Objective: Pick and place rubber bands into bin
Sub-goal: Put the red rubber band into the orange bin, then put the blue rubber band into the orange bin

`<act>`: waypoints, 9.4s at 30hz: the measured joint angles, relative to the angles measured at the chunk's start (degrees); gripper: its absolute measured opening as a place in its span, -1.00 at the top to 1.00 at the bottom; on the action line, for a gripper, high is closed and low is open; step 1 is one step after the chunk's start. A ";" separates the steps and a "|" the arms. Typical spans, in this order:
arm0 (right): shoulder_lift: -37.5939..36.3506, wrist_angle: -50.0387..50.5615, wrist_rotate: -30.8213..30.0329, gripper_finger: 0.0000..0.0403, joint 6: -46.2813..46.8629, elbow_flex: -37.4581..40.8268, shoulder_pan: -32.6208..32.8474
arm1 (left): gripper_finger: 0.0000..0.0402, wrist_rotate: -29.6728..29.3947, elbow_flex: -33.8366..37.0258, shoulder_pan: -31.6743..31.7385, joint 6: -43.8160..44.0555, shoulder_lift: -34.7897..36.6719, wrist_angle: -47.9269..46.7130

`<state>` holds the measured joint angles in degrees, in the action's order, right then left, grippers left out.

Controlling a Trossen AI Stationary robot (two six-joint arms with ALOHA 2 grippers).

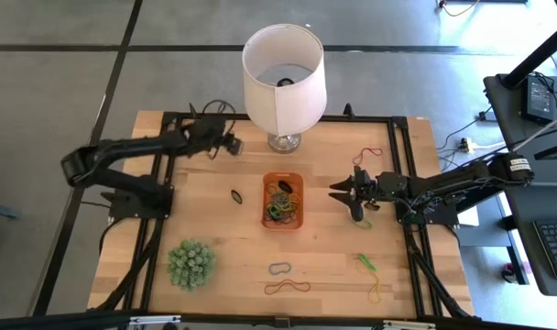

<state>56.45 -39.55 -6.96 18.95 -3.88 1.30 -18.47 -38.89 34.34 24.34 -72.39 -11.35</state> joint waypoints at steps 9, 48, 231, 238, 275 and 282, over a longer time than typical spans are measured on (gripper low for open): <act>0.00 0.13 0.06 0.28 -0.10 -0.04 0.00 | 0.10 3.01 -15.34 4.55 0.12 -16.94 -10.91; 0.02 0.46 2.71 0.28 -0.96 -0.09 0.00 | 0.98 2.57 -21.29 5.22 15.15 -33.94 -27.00; 48.95 55.96 0.98 0.28 -12.08 -65.85 24.48 | 0.99 3.47 25.55 -41.37 -10.10 35.03 0.93; 61.80 63.75 0.91 0.28 -11.77 -79.58 24.41 | 0.99 3.51 25.55 -41.37 -10.08 35.03 0.93; 60.88 79.76 -0.03 0.99 -9.81 -87.19 24.26 | 0.99 3.14 25.55 -41.37 -10.08 35.03 0.89; 54.45 81.82 -2.95 0.99 -12.19 -87.30 21.38 | 0.99 3.13 25.55 -41.37 -10.08 35.03 0.90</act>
<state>110.90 42.27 -9.91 6.76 -91.18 22.68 -15.34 -13.34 -7.03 14.26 -37.36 -10.45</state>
